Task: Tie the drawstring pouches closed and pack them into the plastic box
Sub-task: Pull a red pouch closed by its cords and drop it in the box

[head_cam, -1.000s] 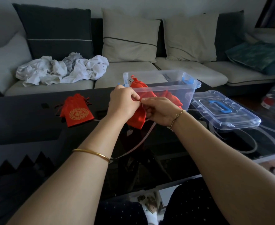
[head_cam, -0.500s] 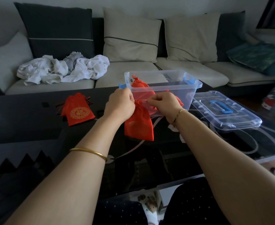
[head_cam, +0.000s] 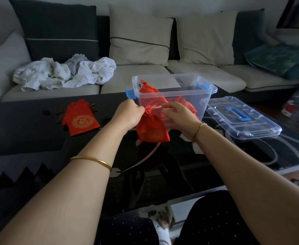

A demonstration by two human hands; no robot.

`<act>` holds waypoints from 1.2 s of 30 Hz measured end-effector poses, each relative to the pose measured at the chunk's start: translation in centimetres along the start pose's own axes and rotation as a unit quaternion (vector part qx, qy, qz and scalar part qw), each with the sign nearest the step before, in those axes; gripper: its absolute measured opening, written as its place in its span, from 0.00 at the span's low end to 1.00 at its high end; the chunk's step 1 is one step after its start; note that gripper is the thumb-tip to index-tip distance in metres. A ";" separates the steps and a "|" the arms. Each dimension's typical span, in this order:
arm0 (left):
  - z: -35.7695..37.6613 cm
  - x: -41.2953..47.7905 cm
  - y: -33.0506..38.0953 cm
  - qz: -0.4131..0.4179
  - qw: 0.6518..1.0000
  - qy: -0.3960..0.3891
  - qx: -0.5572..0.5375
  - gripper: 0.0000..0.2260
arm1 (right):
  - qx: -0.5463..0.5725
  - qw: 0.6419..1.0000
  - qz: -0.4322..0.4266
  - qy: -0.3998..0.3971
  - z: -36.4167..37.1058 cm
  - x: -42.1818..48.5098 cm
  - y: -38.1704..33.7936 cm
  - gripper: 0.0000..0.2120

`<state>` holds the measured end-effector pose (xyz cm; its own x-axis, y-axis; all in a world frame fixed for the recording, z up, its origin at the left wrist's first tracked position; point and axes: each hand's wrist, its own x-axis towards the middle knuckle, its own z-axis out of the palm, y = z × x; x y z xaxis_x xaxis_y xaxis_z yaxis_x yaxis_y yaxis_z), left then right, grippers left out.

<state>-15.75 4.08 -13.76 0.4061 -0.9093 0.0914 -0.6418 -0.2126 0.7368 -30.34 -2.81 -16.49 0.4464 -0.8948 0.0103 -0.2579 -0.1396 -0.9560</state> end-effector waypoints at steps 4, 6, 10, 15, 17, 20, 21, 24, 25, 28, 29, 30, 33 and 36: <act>0.3 0.7 0.3 -0.054 0.993 0.010 -0.104 0.11 | -0.108 0.993 -0.003 -0.040 -0.3 -0.6 1.1 0.28; 0.5 1.1 0.5 -0.070 0.986 0.010 -0.150 0.11 | -0.175 0.984 -0.036 0.010 -0.8 -0.5 1.6 0.25; 0.8 1.9 1.1 -0.085 0.973 0.014 -0.213 0.09 | -0.177 0.977 -0.100 0.067 -2.6 -0.7 1.4 0.14; 1.0 2.3 2.7 -0.042 0.953 0.034 -0.298 0.11 | -0.204 0.961 -0.158 0.096 -3.6 -1.5 -0.5 0.08; 0.9 2.8 3.3 -0.023 0.941 0.052 -0.334 0.12 | -0.187 0.960 -0.172 0.114 -4.2 -1.2 -1.8 0.08; 0.6 3.7 4.0 -0.005 0.926 0.079 -0.369 0.10 | -0.145 0.960 -0.181 0.159 -5.6 0.7 -4.1 0.07; 0.6 4.1 4.1 -0.003 0.925 0.094 -0.367 0.10 | -0.143 0.955 -0.184 0.183 -6.2 1.8 -4.9 0.07; 0.7 4.7 4.1 0.004 0.933 0.125 -0.339 0.09 | -0.176 0.943 -0.165 0.227 -7.5 5.5 -6.5 0.08; 0.7 4.8 4.1 0.007 0.936 0.130 -0.328 0.08 | -0.192 0.943 -0.149 0.228 -7.8 6.6 -6.6 0.09; 1.1 5.4 3.9 0.009 0.943 0.142 -0.302 0.07 | -0.253 0.937 -0.089 0.222 -8.2 10.0 -6.4 0.09; 1.2 5.6 3.7 0.009 0.944 0.145 -0.297 0.07 | -0.263 0.937 -0.072 0.219 -8.2 11.0 -6.4 0.09; 1.3 5.9 3.6 0.008 0.945 0.145 -0.294 0.07 | -0.261 0.939 -0.062 0.217 -8.2 12.0 -6.4 0.10; 1.8 6.3 3.1 0.007 0.947 0.146 -0.285 0.08 | -0.213 0.959 -0.044 0.182 -8.3 13.7 -6.8 0.04; 1.9 6.6 2.8 0.008 0.947 0.152 -0.282 0.09 | -0.317 0.940 0.046 0.119 -8.3 13.9 -5.8 0.12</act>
<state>-16.08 -3.17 -12.39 0.6225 -0.7476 0.2314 -0.2347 0.1037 0.9665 -29.76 -17.95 -8.33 0.2132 -0.9742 0.0734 -0.7780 -0.2147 -0.5904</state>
